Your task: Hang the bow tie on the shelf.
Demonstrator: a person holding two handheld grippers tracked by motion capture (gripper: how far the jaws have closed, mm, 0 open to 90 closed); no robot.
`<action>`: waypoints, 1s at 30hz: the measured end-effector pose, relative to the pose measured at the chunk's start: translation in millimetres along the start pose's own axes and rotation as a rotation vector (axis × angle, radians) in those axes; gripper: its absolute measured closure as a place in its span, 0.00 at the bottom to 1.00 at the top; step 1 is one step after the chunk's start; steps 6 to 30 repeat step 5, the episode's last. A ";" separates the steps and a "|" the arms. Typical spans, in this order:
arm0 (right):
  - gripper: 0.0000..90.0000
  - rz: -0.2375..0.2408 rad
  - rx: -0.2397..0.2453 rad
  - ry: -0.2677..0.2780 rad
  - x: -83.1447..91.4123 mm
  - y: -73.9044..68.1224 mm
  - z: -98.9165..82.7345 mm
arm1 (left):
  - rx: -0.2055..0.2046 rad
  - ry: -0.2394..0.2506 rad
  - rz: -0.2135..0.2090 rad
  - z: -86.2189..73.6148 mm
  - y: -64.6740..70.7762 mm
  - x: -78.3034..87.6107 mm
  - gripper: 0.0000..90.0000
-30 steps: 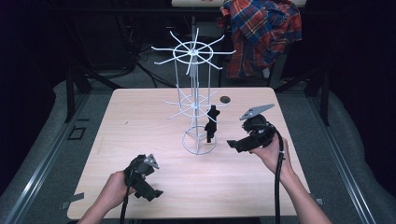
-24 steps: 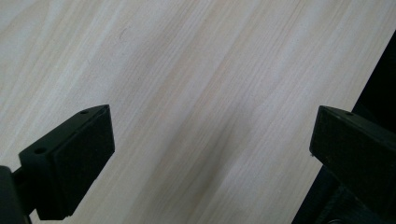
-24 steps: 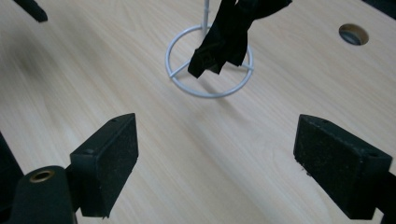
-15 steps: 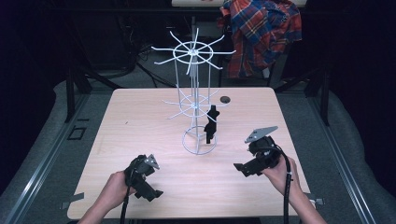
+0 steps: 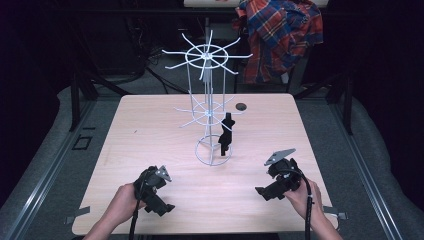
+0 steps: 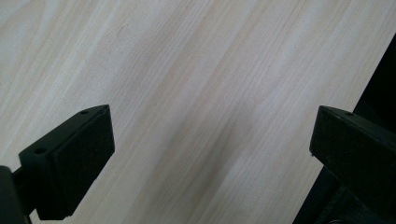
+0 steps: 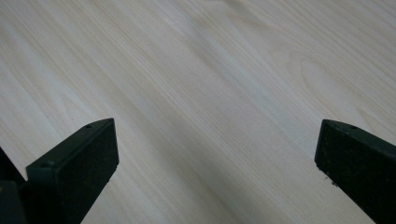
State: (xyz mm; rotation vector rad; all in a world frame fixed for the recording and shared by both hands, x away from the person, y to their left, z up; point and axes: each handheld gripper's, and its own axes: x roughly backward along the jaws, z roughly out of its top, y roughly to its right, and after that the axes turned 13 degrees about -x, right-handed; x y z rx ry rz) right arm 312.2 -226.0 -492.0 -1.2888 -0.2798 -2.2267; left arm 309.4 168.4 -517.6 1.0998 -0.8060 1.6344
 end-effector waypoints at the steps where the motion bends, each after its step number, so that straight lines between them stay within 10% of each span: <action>1: 0.00 0.011 -0.002 0.007 -0.7 2.1 0.1 | 0.001 -0.001 0.000 0.0 -0.4 -0.3 0.00; 30: 0.00 0.016 -0.008 0.013 -1.8 4.0 -0.4 | 0.002 -0.001 0.000 0.3 -0.8 -1.1 0.00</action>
